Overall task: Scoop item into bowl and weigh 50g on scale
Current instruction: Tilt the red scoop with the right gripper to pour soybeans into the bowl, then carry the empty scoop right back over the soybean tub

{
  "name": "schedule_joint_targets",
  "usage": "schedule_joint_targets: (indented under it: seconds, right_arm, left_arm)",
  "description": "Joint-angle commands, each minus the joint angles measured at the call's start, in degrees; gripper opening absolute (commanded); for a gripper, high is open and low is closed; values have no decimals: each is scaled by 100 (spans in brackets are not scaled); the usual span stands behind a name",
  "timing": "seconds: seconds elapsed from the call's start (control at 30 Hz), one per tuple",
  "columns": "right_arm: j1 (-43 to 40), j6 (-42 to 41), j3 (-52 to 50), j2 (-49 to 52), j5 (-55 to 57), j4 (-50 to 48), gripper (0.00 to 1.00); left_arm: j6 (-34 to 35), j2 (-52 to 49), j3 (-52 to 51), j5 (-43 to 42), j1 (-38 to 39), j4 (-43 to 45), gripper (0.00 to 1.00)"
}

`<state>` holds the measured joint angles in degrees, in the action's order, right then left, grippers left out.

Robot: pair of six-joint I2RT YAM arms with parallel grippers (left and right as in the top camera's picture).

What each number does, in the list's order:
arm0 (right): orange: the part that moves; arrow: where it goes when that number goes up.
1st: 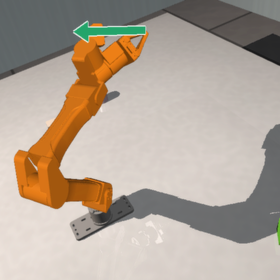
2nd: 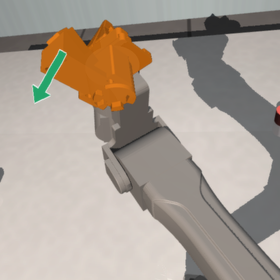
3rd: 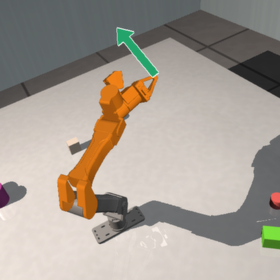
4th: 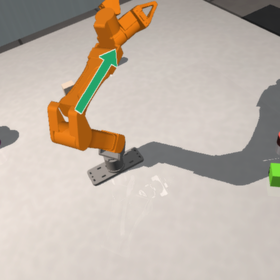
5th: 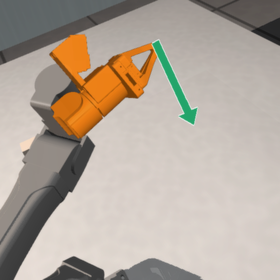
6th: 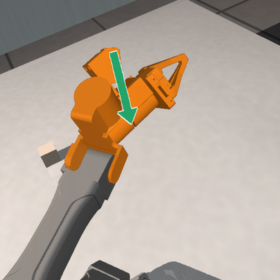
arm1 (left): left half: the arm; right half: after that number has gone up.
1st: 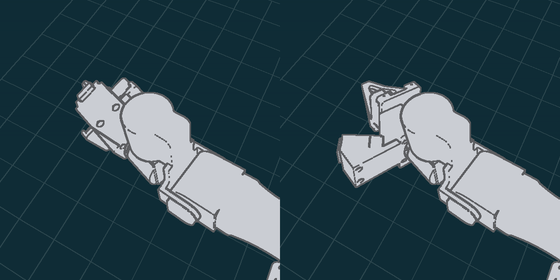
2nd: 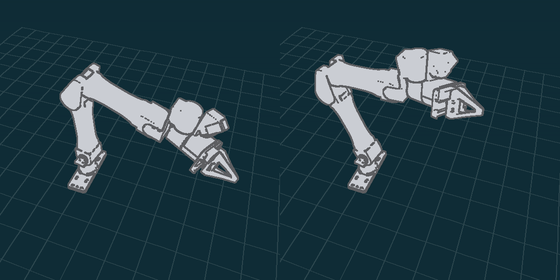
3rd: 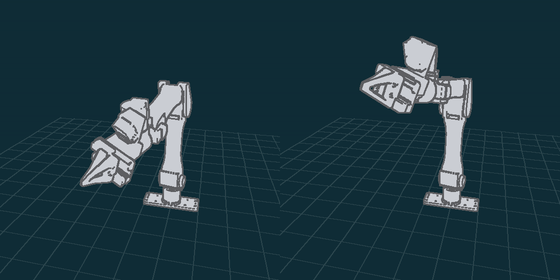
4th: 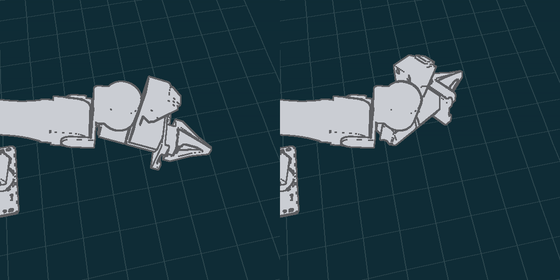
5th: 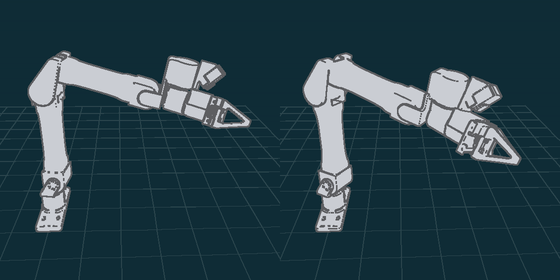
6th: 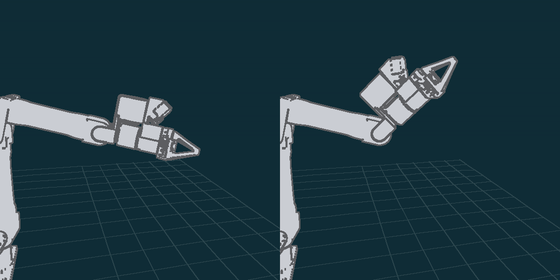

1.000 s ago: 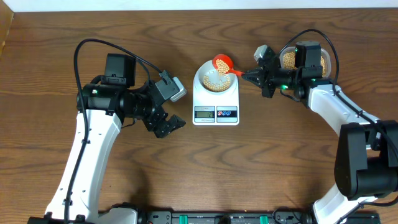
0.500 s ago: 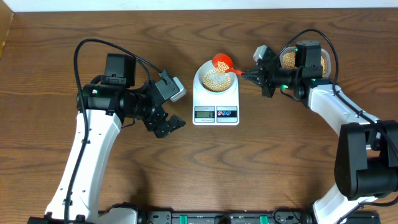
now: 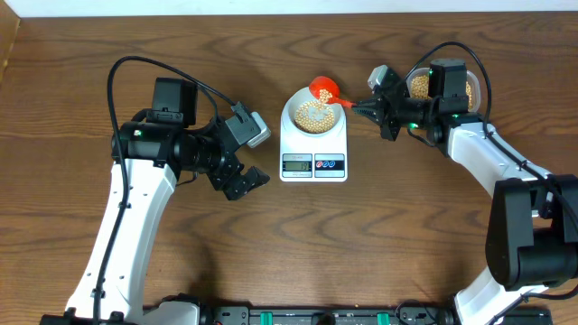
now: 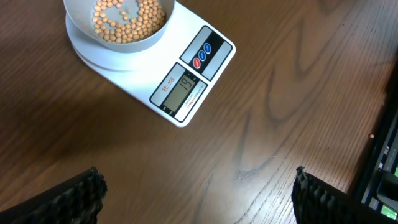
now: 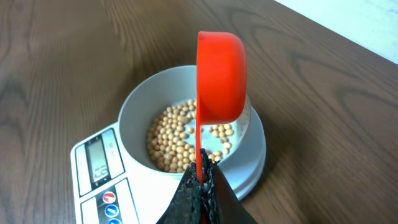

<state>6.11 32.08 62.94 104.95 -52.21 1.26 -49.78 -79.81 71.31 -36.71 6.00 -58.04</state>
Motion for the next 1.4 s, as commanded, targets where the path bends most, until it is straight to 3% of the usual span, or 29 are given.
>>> schedule_joint_targets:
  seconds: [0.0,0.5,0.67,1.37]
  right_arm:
    - [131,372,22,-155,407,151,1]
    - [162,485,22,-654,212,289,1]
    - [269,492,20,-654,968,610,1]
    - [376,485,22,-793,660,535,1]
  left_arm:
    - [-74,83,87,28,-26,0,98]
    - [-72,83,87,28,-26,0,98]
    - [-72,83,87,28,-26,0,98]
    - [-72,83,87,28,-26,0,98]
